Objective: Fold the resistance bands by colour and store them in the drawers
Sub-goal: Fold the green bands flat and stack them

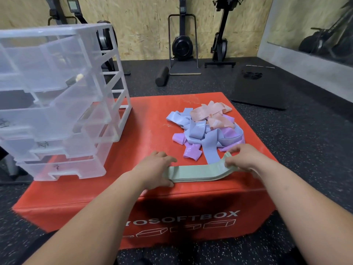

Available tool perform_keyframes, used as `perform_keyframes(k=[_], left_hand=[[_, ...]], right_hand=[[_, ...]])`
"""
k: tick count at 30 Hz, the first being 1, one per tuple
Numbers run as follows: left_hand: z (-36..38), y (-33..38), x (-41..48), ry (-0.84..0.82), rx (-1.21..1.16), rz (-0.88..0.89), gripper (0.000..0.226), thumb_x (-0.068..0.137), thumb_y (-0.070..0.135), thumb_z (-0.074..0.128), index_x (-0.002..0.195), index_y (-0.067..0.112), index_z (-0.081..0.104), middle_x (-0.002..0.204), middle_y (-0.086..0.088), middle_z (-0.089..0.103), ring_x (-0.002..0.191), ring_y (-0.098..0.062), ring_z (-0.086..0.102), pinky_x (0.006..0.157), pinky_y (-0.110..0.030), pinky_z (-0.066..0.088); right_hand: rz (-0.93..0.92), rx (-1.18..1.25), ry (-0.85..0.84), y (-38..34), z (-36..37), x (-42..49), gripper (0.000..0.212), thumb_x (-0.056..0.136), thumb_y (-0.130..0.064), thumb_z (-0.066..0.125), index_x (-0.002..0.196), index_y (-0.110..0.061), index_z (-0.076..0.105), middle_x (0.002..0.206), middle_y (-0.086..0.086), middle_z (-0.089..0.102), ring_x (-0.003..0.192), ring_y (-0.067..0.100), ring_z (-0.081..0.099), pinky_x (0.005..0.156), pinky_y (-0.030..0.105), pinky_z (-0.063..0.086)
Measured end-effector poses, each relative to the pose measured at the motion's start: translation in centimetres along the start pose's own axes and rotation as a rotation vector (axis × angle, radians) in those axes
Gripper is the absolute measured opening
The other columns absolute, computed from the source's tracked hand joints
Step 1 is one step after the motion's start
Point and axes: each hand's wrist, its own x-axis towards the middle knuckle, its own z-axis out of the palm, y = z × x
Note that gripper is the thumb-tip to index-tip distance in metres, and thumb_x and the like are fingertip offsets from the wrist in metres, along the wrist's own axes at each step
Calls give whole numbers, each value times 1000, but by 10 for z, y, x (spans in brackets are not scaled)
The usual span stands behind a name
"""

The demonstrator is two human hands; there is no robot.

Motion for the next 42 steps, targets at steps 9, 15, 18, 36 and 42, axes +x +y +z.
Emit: perform_keyframes(k=[9,15,18,36,42], left_hand=[[-23,87,21,99,-1166,-146,31,108,28,60,129,7,65,109,-11,77,90,-18,76,94,-40,63],[-24,93,28,90,-1454,-308,43,96,42,76,112,3,65,85,-4,68,73,-15,73,91,-42,64],[-19,84,29,97,-1294,-369,63,72,61,86,109,13,69,96,-3,64,80,-19,71,93,-42,62],[-27,2,-12,278,-1226,-662,39,78,2,84,114,7,68,95,-16,67,66,-26,67,68,-35,63],[-20,-21,-27,300,-1162,-729,36,80,3,82,113,6,67,91,-11,64,68,-23,67,69,-38,65]], right_hand=[[-313,-58,64,-38,32,-29,44,73,-25,85,113,-32,67,101,-7,67,85,11,65,78,32,54],[-456,-68,86,-40,51,-40,65,70,-34,91,127,-32,62,112,-9,64,89,1,61,74,16,42],[-520,-82,4,-38,57,-45,91,60,-46,92,142,-31,54,120,-8,61,95,5,65,87,26,51],[-636,-408,-229,-30,84,-13,88,74,-32,89,151,-32,47,130,-11,65,112,8,65,104,29,50],[-726,-497,-204,-39,101,-7,64,77,-41,85,136,-32,62,117,-12,60,106,11,58,97,34,49]])
